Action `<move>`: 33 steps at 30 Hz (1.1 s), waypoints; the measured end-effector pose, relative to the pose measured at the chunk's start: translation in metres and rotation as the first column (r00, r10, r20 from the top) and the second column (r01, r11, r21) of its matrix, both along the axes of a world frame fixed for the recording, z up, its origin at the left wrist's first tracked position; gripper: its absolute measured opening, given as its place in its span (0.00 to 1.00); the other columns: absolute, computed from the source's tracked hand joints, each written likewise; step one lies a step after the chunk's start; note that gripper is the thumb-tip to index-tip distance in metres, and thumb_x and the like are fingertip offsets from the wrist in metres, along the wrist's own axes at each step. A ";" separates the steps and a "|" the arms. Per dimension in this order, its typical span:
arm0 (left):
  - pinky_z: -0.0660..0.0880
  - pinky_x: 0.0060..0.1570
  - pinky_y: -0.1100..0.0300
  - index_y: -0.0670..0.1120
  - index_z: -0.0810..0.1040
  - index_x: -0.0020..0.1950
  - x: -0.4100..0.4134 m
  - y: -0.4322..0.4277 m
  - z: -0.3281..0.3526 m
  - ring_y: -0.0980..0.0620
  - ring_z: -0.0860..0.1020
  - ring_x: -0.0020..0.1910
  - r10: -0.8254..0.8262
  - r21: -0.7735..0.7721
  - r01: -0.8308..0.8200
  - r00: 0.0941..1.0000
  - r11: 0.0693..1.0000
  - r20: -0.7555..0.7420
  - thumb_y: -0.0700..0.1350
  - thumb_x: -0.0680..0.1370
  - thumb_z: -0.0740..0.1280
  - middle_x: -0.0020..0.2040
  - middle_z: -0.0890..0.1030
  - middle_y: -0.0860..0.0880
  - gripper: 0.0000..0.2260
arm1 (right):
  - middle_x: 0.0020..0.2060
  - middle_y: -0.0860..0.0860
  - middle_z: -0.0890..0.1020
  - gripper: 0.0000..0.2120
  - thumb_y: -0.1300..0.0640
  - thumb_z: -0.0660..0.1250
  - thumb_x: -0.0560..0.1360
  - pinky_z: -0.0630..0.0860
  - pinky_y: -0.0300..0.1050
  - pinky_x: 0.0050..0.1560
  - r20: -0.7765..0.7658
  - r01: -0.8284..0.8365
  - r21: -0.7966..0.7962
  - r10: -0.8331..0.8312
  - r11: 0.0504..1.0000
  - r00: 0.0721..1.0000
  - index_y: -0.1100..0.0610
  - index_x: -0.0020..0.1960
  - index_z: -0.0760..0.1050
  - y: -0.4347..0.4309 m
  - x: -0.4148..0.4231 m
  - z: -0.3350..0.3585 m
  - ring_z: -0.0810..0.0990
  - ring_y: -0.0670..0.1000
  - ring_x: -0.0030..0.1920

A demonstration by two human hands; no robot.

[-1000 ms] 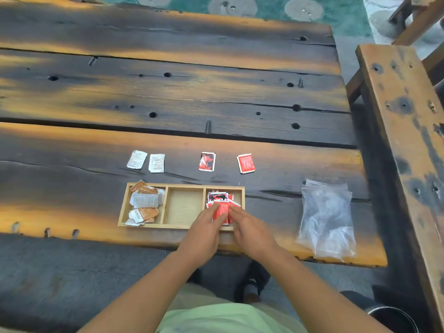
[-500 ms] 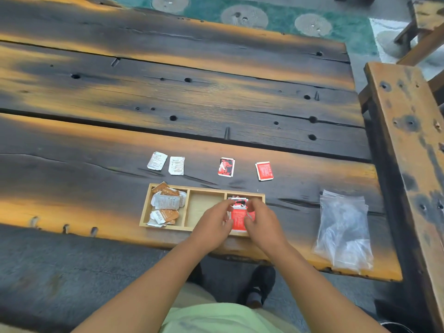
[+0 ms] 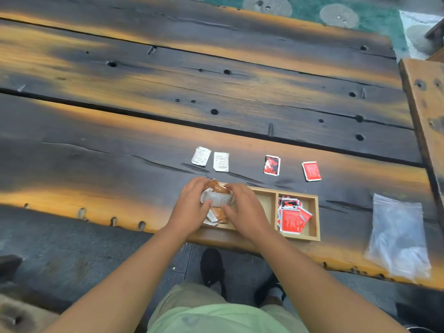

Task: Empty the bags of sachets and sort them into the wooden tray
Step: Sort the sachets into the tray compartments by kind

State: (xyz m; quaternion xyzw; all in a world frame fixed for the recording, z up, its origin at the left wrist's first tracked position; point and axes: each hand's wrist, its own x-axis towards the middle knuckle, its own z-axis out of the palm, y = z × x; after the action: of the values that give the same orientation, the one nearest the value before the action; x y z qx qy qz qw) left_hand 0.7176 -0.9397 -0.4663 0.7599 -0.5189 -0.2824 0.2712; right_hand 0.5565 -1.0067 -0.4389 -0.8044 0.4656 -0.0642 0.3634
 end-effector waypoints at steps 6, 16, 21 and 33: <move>0.65 0.71 0.47 0.46 0.63 0.77 0.012 0.005 -0.014 0.48 0.64 0.73 -0.121 0.066 0.118 0.992 0.991 0.028 0.37 0.79 0.60 0.74 0.69 0.49 0.26 | 0.72 0.49 0.71 0.37 0.51 0.72 0.71 0.67 0.49 0.71 -0.079 -0.133 0.000 0.133 0.991 0.988 0.53 0.76 0.62 0.000 0.020 -0.009 0.68 0.53 0.71; 0.66 0.69 0.45 0.51 0.64 0.76 0.020 0.028 -0.011 0.53 0.64 0.74 -0.173 0.080 0.169 0.983 0.982 0.055 0.50 0.81 0.62 0.72 0.70 0.53 0.23 | 0.72 0.49 0.69 0.46 0.40 0.71 0.70 0.63 0.48 0.72 -0.217 -0.257 -0.047 0.241 0.965 0.946 0.53 0.79 0.55 0.016 0.006 -0.018 0.65 0.52 0.71; 0.62 0.70 0.49 0.54 0.60 0.78 0.017 0.034 -0.014 0.54 0.59 0.75 -0.283 0.151 0.268 0.955 0.952 0.088 0.60 0.80 0.61 0.76 0.64 0.57 0.29 | 0.61 0.48 0.80 0.24 0.46 0.68 0.75 0.68 0.52 0.62 -0.235 -0.076 -0.109 0.049 0.991 0.971 0.50 0.68 0.68 0.020 0.015 -0.020 0.74 0.52 0.62; 0.65 0.63 0.51 0.53 0.72 0.71 0.012 0.012 -0.024 0.47 0.68 0.65 -0.224 0.139 0.200 0.957 0.970 0.182 0.50 0.83 0.60 0.63 0.78 0.54 0.16 | 0.52 0.51 0.83 0.11 0.49 0.61 0.81 0.71 0.52 0.53 -0.281 -0.129 -0.131 0.088 0.983 0.956 0.53 0.58 0.77 0.007 0.025 -0.030 0.79 0.56 0.54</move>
State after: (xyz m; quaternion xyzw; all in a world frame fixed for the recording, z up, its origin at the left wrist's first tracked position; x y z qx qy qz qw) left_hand 0.7301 -0.9274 -0.4907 0.7388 -0.6039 -0.2639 0.1411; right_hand 0.5817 -0.9995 -0.4686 -0.8547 0.4603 0.0334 0.2378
